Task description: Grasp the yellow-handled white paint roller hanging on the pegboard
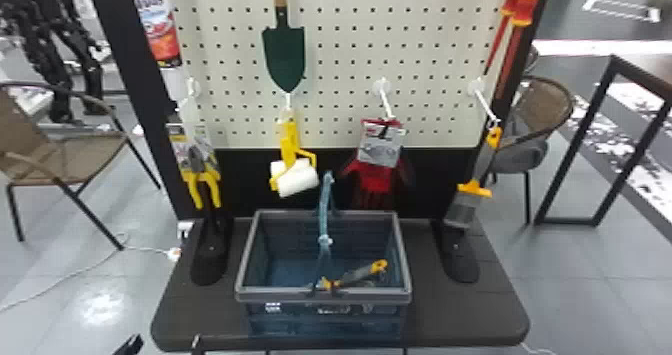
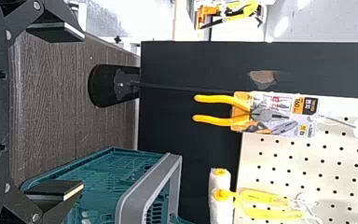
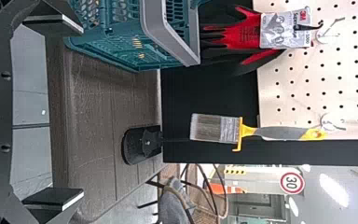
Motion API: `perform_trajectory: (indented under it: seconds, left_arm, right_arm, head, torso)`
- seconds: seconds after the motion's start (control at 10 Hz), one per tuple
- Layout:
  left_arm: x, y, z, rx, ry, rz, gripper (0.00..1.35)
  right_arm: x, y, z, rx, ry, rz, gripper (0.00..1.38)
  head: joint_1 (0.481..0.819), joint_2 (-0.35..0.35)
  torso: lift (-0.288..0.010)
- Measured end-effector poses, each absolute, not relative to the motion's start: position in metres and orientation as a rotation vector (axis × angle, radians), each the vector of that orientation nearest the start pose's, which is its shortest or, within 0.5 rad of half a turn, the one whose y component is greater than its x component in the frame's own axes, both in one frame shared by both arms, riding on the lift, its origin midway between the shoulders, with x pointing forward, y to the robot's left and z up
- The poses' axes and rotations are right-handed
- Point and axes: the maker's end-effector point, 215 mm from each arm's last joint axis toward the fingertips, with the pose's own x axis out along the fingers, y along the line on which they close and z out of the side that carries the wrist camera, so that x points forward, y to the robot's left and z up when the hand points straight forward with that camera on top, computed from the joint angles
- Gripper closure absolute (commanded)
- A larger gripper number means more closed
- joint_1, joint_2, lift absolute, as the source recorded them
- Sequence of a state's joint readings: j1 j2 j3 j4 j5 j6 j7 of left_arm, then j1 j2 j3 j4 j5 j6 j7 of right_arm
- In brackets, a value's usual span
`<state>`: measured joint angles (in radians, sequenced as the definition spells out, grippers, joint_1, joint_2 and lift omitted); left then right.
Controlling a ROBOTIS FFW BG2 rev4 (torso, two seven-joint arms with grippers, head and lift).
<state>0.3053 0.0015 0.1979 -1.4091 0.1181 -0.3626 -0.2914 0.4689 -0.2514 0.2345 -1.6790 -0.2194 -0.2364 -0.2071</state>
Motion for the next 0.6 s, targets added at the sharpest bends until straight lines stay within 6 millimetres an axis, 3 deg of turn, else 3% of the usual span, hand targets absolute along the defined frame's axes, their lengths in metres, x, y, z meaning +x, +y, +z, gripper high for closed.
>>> perform_trajectory:
  seconds: [0.6]
  left_arm:
    - [0.4517,0.2935,-0.4707,-0.068,0.075,-0.051,0.18]
  right_arm:
    - [0.4079,-0.2085,-0.4722,0.037,0.196,0.038,0.09]
  head:
    - [0.549,0.000]
  torso:
    - [-0.100]
